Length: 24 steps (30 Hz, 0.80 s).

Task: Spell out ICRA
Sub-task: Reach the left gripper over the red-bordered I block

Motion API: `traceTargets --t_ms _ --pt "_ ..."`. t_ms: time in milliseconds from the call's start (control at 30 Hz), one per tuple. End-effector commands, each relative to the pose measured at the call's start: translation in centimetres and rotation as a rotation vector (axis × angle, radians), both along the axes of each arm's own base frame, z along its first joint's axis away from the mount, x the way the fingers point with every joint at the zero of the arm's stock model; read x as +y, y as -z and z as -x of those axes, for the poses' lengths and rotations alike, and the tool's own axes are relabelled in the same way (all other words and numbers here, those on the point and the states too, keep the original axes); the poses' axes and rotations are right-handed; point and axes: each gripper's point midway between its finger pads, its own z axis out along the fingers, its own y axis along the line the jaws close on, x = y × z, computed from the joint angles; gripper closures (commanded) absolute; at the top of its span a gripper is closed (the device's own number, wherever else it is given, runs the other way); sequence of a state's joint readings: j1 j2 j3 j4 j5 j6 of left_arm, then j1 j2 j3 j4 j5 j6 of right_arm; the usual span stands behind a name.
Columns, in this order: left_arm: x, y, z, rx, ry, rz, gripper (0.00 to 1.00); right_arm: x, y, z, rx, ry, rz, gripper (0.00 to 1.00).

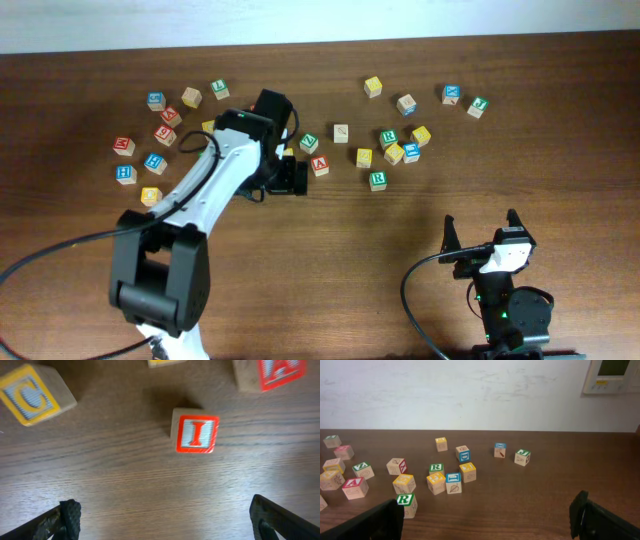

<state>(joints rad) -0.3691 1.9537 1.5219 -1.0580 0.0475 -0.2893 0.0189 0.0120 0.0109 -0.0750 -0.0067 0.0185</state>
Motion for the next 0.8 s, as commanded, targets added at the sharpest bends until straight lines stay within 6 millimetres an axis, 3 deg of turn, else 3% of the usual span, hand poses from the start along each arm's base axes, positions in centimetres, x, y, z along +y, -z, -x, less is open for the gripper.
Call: traceTargets --t_ms 0,200,767 --pt "-0.6 1.0 0.5 0.020 -0.001 -0.035 0.01 -0.3 0.3 0.0 0.005 0.016 0.004 0.02" --pt "0.3 1.1 0.2 -0.005 -0.076 -0.094 0.01 -0.3 0.3 0.0 0.005 0.016 0.004 0.02" --pt "-1.1 1.0 0.5 -0.016 -0.037 -0.095 0.01 -0.3 0.3 0.0 0.005 0.016 0.004 0.02"
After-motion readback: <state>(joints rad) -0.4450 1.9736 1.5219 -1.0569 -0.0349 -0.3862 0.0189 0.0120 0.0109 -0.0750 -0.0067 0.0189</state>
